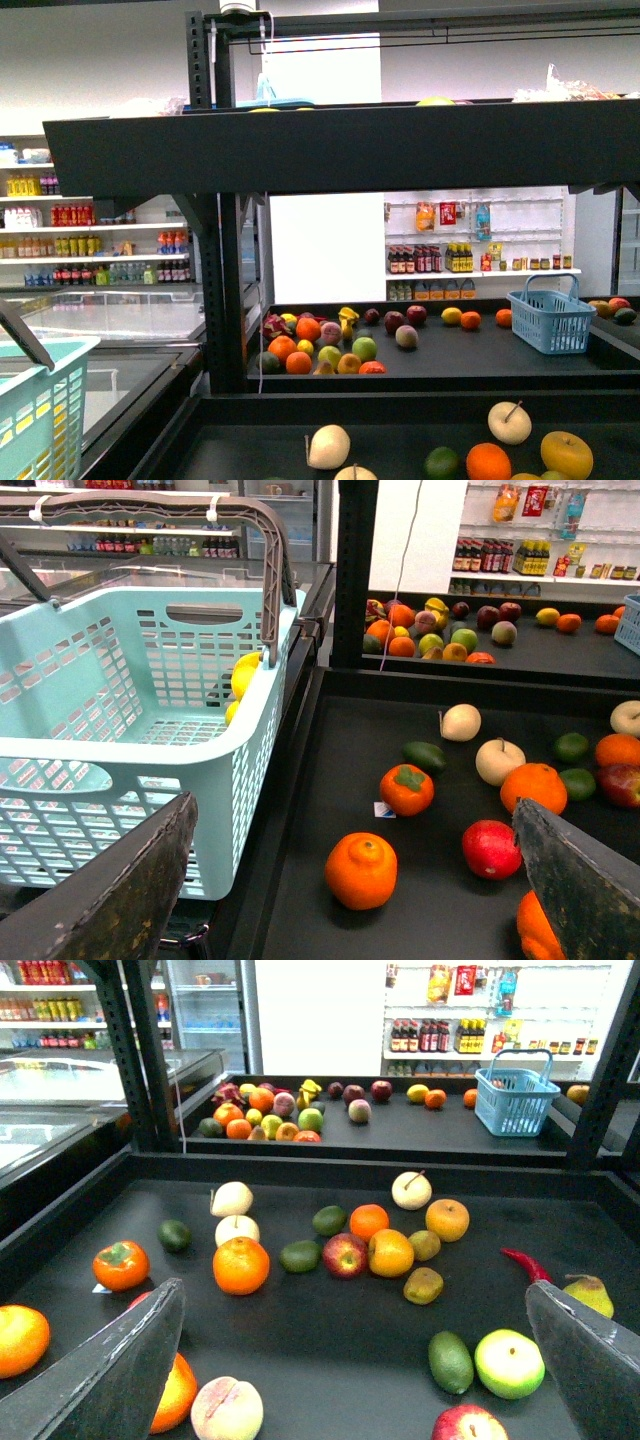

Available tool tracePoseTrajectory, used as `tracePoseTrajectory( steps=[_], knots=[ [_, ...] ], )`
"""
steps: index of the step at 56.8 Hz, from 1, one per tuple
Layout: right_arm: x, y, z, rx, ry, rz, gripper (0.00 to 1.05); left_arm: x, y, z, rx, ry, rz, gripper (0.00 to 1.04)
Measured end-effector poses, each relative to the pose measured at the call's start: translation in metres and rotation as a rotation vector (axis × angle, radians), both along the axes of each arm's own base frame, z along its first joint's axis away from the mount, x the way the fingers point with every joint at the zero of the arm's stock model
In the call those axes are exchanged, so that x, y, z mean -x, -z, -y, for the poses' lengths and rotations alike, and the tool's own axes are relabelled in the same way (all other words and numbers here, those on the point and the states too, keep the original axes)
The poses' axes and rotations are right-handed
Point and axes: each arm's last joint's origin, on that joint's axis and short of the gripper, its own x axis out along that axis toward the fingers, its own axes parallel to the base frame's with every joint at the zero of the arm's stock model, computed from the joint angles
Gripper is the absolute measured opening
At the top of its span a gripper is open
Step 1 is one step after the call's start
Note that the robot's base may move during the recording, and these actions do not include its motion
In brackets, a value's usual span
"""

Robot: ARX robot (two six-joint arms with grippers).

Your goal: Pick lemon from shelf

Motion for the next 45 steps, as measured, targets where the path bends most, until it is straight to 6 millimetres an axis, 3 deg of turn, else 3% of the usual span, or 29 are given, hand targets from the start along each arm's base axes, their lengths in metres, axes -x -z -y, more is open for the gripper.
tracePoseTrajectory(
  steps=[45],
  knots=[
    [0.0, 0.0, 0.0, 0.0, 0.0, 0.0, 1.02, 0.0, 0.0, 0.0, 0.0, 0.0, 0.0, 0.97]
  ],
)
